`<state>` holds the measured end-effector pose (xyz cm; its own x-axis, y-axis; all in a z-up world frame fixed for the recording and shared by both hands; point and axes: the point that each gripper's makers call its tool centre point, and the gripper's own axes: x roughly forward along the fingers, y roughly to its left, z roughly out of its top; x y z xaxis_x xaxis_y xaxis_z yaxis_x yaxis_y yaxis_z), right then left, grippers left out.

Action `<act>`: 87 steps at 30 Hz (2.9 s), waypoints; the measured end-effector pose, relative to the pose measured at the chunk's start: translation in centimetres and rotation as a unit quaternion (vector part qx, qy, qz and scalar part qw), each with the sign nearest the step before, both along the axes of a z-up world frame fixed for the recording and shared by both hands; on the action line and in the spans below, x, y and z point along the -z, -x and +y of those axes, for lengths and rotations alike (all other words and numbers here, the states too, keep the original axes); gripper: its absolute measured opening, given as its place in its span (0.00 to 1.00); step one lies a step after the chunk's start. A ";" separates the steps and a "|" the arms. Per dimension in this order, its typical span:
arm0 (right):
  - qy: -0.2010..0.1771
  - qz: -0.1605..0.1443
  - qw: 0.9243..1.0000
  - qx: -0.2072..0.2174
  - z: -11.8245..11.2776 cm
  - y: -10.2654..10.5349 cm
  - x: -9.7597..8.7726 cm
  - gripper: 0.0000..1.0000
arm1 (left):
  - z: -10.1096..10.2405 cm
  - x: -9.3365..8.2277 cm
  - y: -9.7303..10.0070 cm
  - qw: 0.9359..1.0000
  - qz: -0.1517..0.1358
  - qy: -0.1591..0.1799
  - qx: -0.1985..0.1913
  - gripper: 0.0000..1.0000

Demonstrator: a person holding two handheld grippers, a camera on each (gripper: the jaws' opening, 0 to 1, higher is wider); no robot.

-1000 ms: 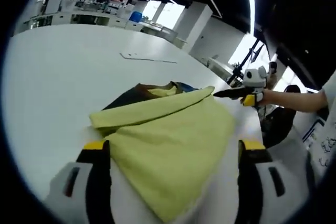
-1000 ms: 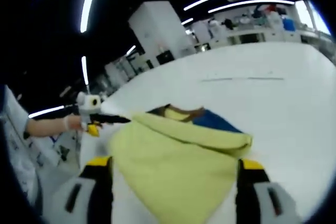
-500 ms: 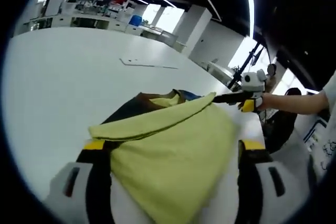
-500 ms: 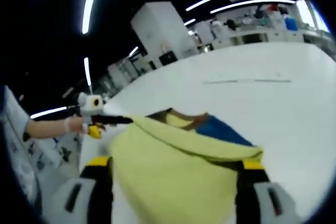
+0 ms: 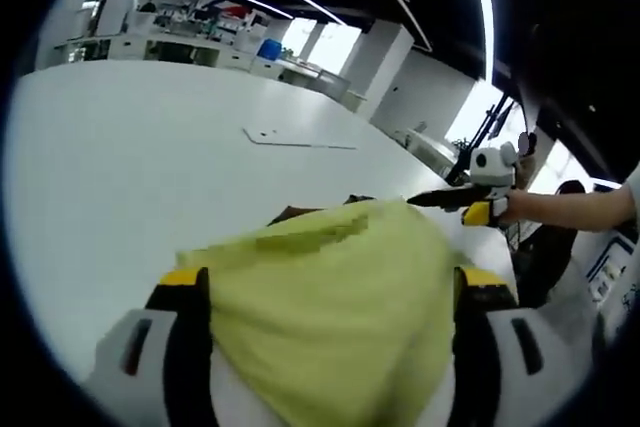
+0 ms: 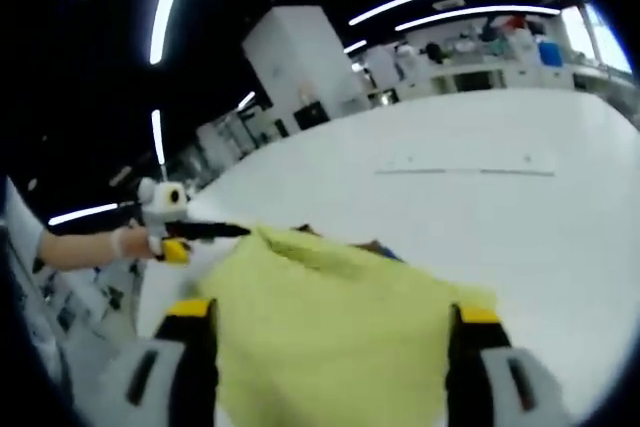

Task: Fold the garment on the visible template until the final outline fits inside the template.

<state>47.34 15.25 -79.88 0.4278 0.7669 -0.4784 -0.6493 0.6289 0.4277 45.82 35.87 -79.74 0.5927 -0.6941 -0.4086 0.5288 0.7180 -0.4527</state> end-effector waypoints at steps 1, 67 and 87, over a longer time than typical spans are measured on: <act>0.001 -0.001 1.000 -0.002 0.0 0.0 0.0 0.96 | -0.1 0.1 0.2 1.000 0.000 -0.004 0.004 0.99; 0.006 0.023 0.997 0.068 -6.3 12.0 -0.7 0.89 | 6.2 1.9 13.9 0.998 0.034 -0.043 -0.006 0.59; 0.066 0.031 0.996 0.058 -8.5 13.4 3.0 0.31 | 6.6 2.9 13.9 0.998 0.032 -0.053 -0.014 0.40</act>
<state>33.98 6.80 -82.84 0.4771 0.6424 -0.5998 -0.5436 0.7520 0.3729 31.89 42.44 -82.63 0.5816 -0.6291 -0.5158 0.4811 0.7773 -0.4055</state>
